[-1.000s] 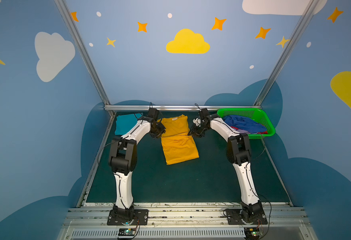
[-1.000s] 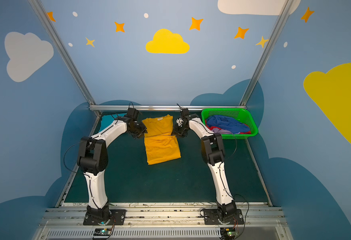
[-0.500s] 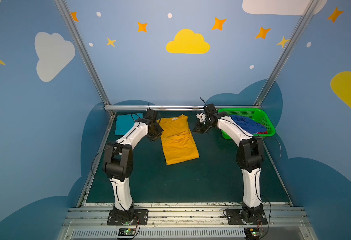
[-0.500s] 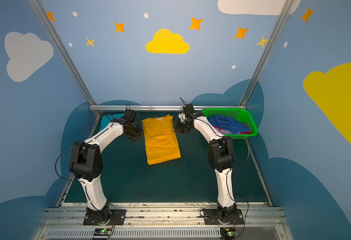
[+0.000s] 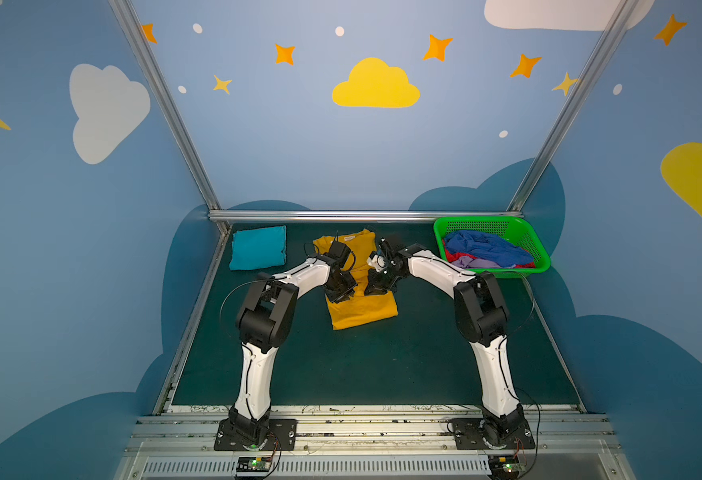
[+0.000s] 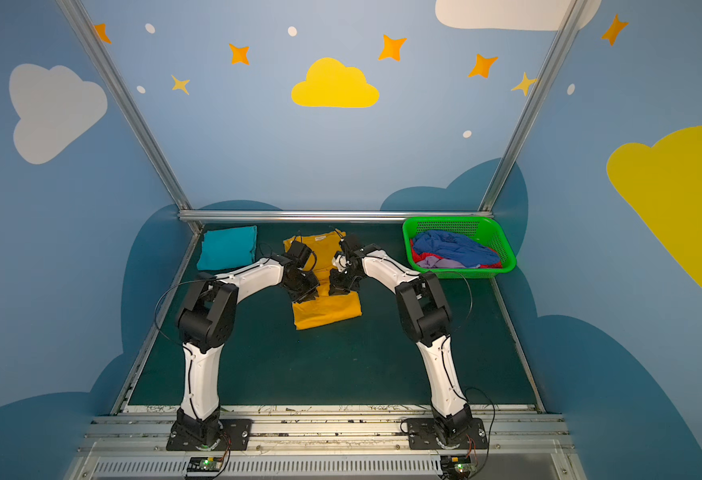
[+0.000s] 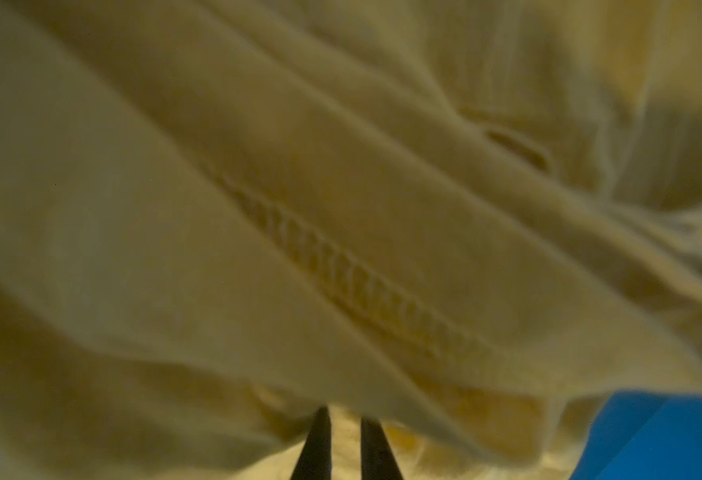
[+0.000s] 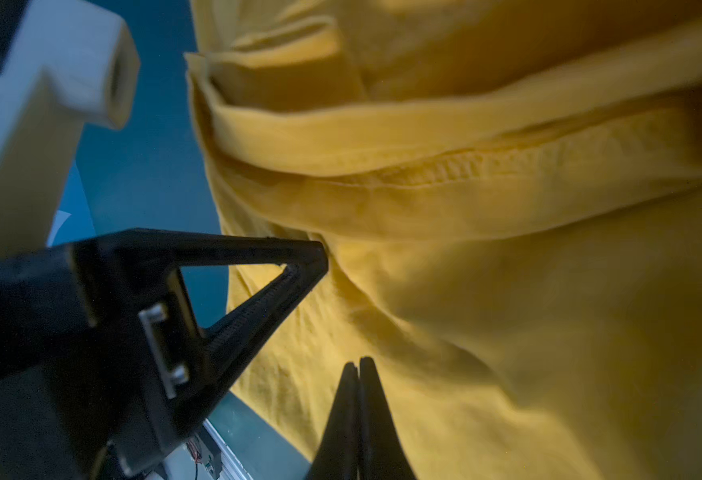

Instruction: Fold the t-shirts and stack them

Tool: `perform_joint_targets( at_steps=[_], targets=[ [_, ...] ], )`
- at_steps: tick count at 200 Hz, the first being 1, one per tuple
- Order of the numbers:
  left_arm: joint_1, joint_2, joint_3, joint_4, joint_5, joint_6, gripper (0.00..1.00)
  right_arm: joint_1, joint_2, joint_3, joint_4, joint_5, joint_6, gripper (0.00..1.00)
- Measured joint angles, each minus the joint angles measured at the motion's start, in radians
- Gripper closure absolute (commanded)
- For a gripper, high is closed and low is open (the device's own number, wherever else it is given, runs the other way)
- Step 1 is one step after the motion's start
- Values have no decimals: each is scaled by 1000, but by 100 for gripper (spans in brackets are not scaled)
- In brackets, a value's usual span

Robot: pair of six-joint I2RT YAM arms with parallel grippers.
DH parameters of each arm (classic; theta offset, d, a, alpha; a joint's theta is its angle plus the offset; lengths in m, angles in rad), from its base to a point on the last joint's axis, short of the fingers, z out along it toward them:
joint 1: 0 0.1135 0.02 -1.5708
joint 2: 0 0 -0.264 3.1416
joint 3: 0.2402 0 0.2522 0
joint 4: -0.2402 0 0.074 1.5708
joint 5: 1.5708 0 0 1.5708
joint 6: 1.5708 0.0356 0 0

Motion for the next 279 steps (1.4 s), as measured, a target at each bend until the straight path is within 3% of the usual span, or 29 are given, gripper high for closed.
perform_joint_targets(
  at_steps=[31,85,107,143,178,201,241,264,279],
  targets=[
    [20,88,146,23,21,-4,83,-35,69,68,12,0,2,100],
    [89,184,297,40,69,-15,81,-99,257,353,38,-14,31,100],
    [114,227,346,58,106,-22,79,-119,288,399,103,-45,48,94],
    [139,284,436,67,149,-34,70,-132,293,400,291,-27,64,100],
    [141,254,462,58,176,-16,58,-135,280,404,320,16,50,99],
    [134,123,377,31,153,20,50,-132,134,205,333,70,19,87],
    [101,-270,88,1,69,68,27,-131,-264,-179,293,151,8,46],
    [75,-415,-148,24,41,61,25,-132,-393,-299,225,151,16,39],
    [60,-443,-316,53,39,40,31,-132,-401,-347,169,138,20,41]
  ],
)
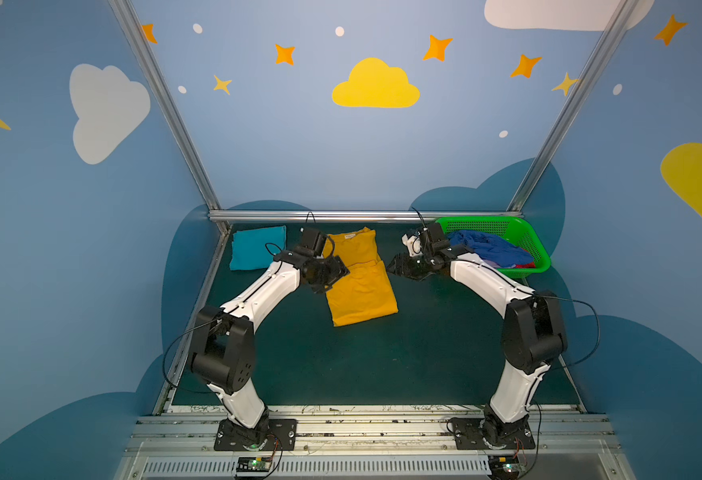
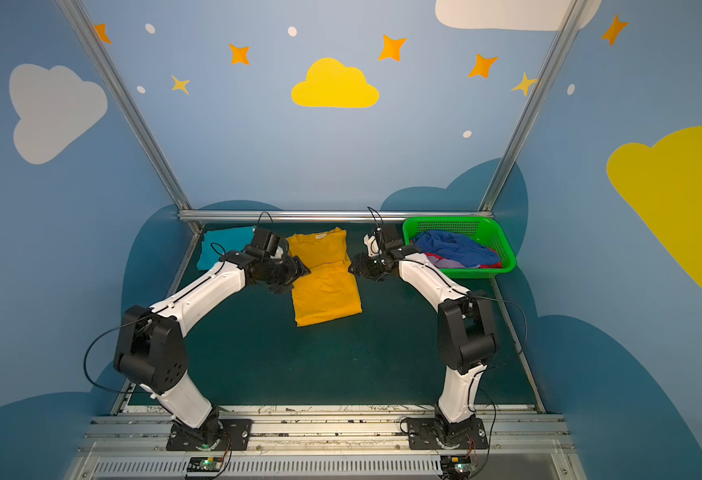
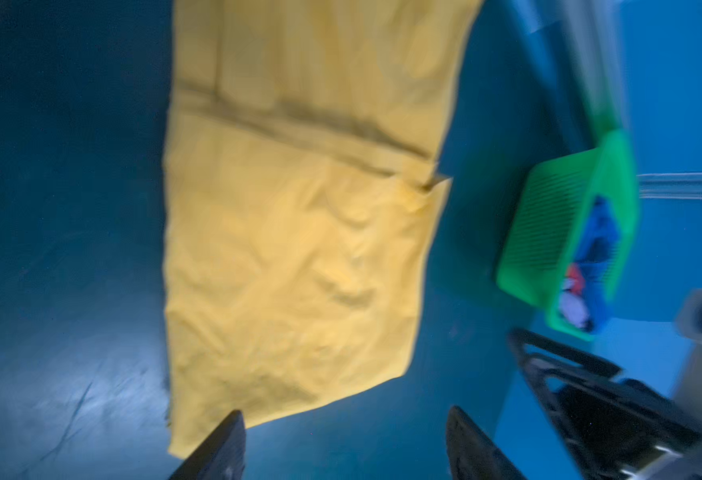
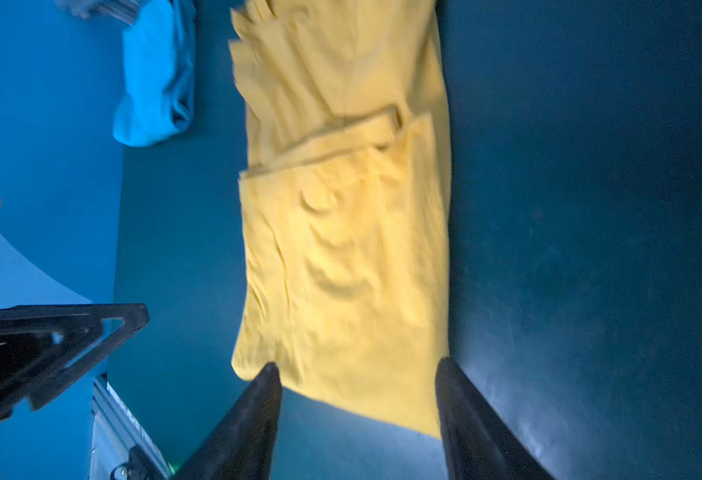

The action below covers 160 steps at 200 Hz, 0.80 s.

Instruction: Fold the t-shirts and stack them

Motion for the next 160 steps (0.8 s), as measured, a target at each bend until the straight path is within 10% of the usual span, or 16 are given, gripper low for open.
perform_joint_targets(
  at_steps=[36,117,160],
  targets=[
    [-7,11,-272,49,8,-55,29,0,101,-76,-95,-72,7,57],
    [-50,23,-273,169,-2,-101,26,-5,159,-88,-153,-53,6,54],
    [-71,34,-283,199,1,-118,44,-8,151,-108,-118,-71,29,53]
  ],
)
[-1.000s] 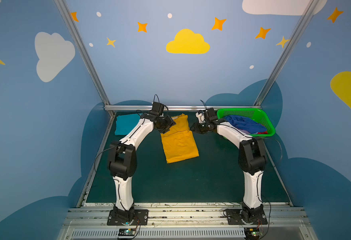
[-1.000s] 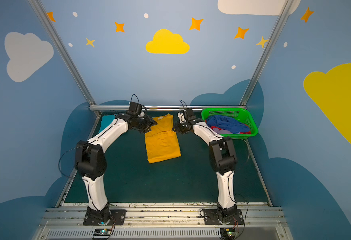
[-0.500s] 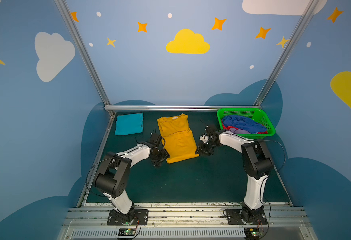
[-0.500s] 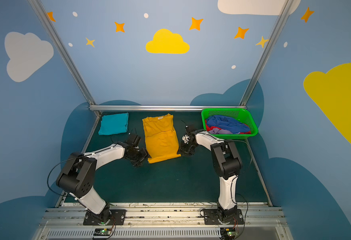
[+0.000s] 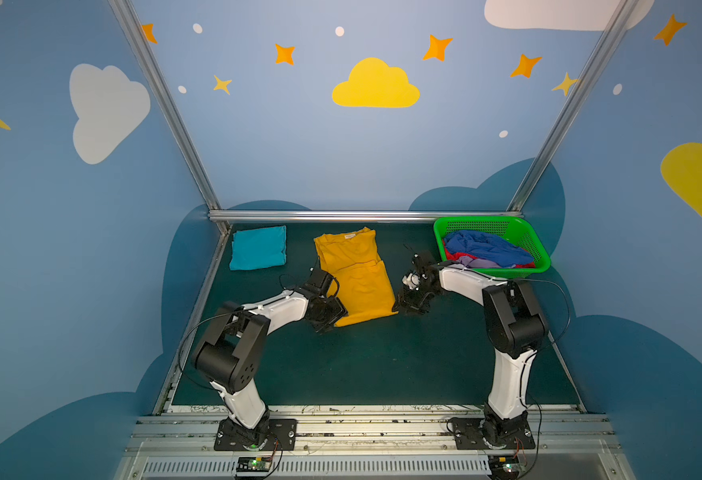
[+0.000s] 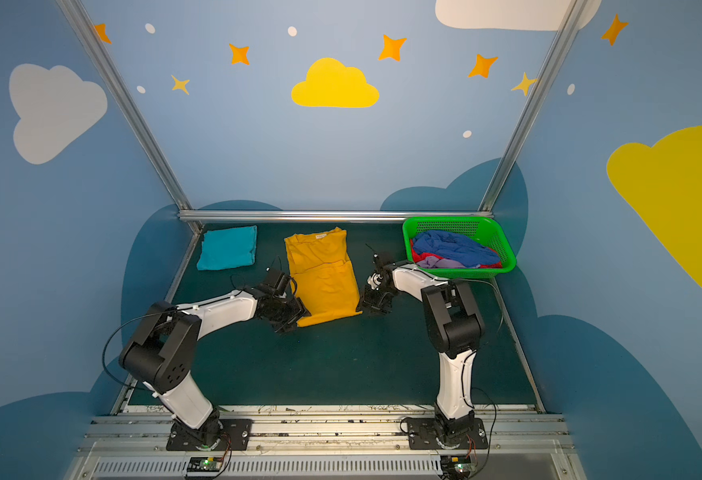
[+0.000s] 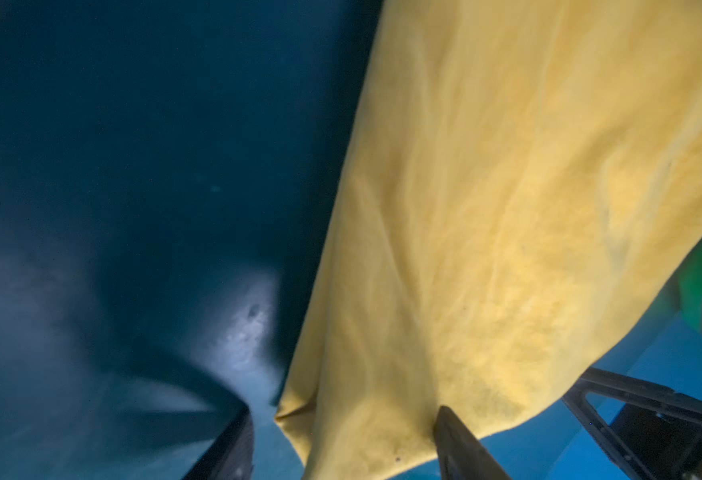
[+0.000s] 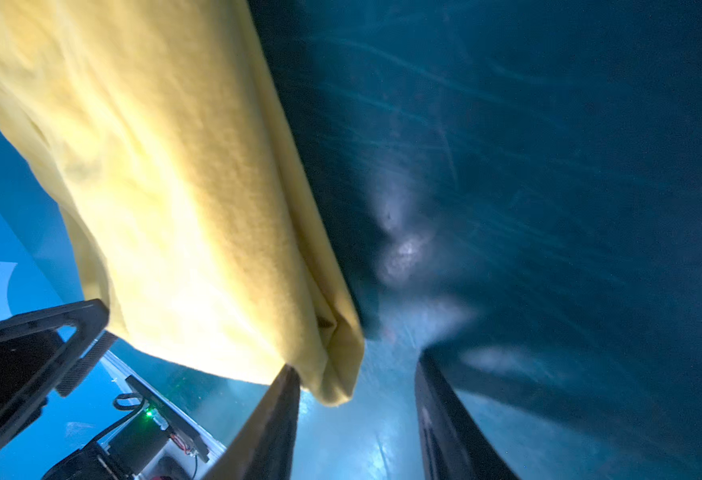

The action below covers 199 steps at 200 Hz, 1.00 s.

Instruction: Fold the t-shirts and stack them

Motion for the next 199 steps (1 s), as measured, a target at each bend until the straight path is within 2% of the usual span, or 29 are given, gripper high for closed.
perform_joint_targets(
  at_steps=[12,37,65,86,132,171,199],
  targets=[
    [2,7,-2,5,-1,-4,57,0,4,5,4,-1,6,66],
    [3,38,16,13,2,-15,73,9,37,26,45,-9,8,100],
    [6,66,32,18,18,-21,88,23,38,10,88,-10,21,100],
    [10,70,31,20,27,-23,96,25,-2,-59,148,-16,27,100],
    [-21,3,-47,40,14,-28,96,65,-208,-294,157,-1,50,100],
    [-136,-203,-168,-57,-44,-82,96,155,-472,-473,123,9,112,100],
    [-203,-349,-176,-129,-76,-125,96,181,-660,-545,59,14,168,100]
  ],
)
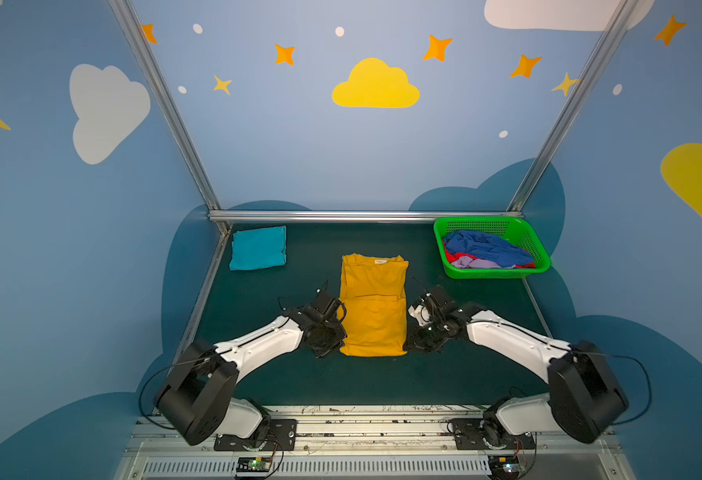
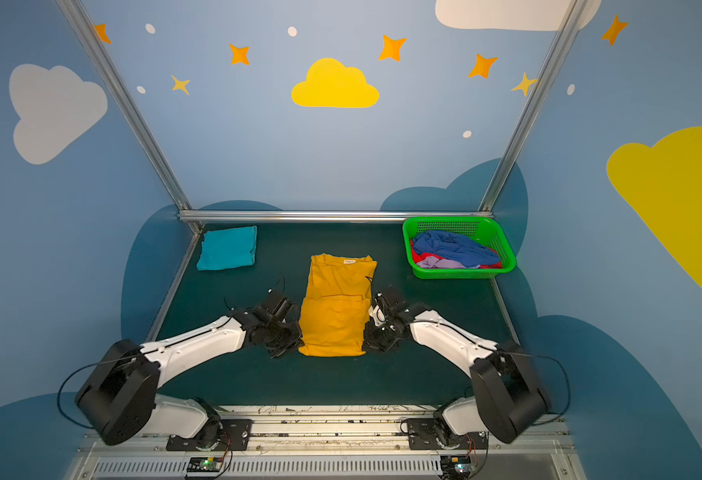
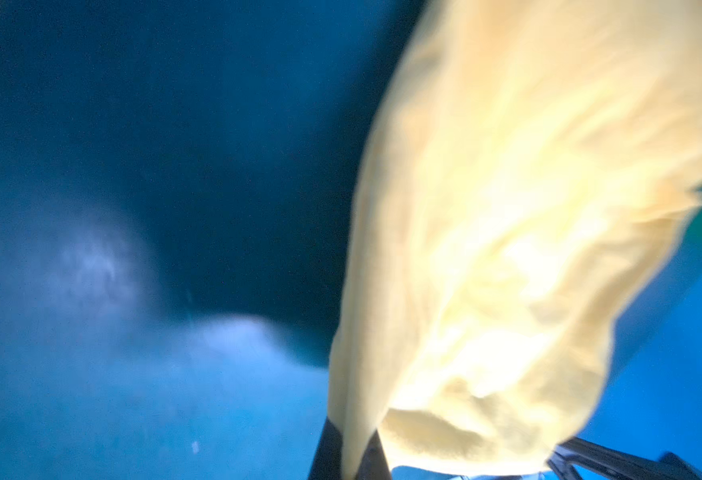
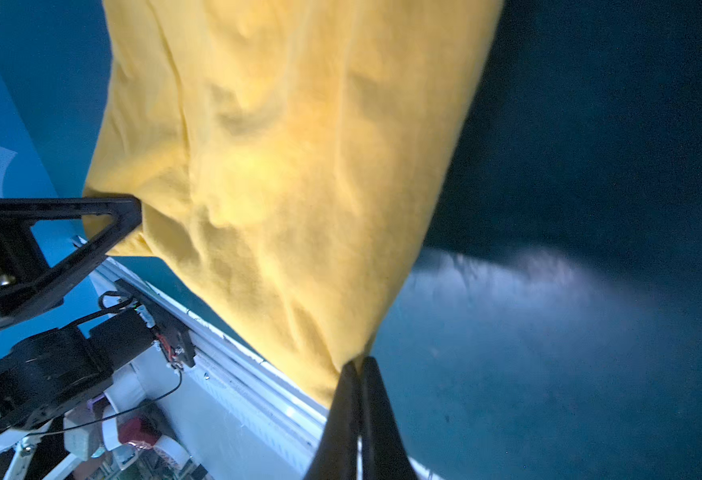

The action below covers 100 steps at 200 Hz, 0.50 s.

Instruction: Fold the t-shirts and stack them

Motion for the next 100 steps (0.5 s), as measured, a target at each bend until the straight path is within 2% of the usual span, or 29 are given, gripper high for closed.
perform_joint_targets(
  at_steps=[19,43,80,100],
  targets=[
    [-12,-47,54,-53,-11,-10,96,3,-131,5,-59,11,26,100],
    [-18,-40,212,-126,-31,3,96,4,-243,54,-121,35,34,100],
    [-21,22,456,-182,-64,40,95,-2,-337,63,-94,122,34,100],
    [-11,88,538,-197,-62,63,95,-47,-344,61,-62,154,26,100]
  ],
)
